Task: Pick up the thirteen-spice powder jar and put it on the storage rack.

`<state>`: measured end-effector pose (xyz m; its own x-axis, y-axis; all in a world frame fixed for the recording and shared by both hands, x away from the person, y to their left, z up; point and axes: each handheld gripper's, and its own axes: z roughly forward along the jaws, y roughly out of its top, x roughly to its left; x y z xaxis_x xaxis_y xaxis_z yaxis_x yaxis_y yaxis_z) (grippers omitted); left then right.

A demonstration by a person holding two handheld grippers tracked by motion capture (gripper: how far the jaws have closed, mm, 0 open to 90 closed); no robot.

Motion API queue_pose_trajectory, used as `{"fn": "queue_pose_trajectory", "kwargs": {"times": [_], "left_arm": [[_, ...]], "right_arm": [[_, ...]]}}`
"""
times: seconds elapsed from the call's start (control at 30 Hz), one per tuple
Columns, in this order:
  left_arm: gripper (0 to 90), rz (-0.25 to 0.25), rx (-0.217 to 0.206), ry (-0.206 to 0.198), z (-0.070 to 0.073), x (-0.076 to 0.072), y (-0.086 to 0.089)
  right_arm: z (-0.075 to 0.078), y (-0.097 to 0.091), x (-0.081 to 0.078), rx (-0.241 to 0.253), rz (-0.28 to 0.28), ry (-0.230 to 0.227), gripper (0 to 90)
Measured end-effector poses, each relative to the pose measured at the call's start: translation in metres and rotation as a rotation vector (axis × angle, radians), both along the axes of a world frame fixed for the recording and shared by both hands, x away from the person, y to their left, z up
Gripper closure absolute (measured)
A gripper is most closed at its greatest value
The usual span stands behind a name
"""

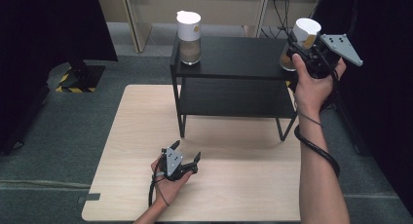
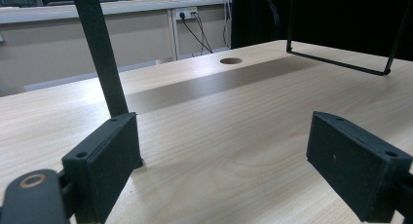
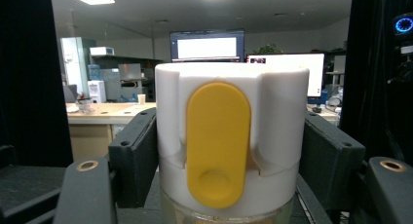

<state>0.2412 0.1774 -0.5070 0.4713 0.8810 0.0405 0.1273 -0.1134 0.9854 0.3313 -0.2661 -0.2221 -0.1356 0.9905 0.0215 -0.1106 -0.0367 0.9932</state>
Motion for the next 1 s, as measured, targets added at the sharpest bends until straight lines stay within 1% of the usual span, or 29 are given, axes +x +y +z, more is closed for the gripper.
{"fn": "queue_pose_trajectory", "kwargs": {"times": [0.13,0.5,0.67,0.77,0.93,1.0], "left_arm": [[11.9,0.000,0.000,0.000,0.0000,-0.0001,0.0001],[11.9,0.000,0.001,-0.001,0.0000,0.0000,0.0001],[11.9,-0.002,0.008,-0.002,0.0003,-0.0003,0.0000],[11.9,-0.001,0.003,-0.004,-0.0003,-0.0004,-0.0002],[11.9,-0.001,0.008,-0.003,0.0002,-0.0004,-0.0001],[11.9,-0.001,0.009,-0.004,0.0001,-0.0005,-0.0003]], "right_arm": [[0.0000,0.0009,0.0016,-0.015,-0.006,0.001,30.9],[-0.0025,0.0009,0.0063,-0.020,-0.010,0.007,30.9],[-0.0031,0.0026,0.0074,-0.042,-0.010,0.004,30.7],[-0.0032,0.0029,0.0084,-0.039,-0.009,0.006,30.6],[0.0004,0.0035,0.0094,-0.040,-0.007,0.015,29.9],[0.0008,0.0036,0.0098,-0.042,-0.014,0.017,29.2]]}}
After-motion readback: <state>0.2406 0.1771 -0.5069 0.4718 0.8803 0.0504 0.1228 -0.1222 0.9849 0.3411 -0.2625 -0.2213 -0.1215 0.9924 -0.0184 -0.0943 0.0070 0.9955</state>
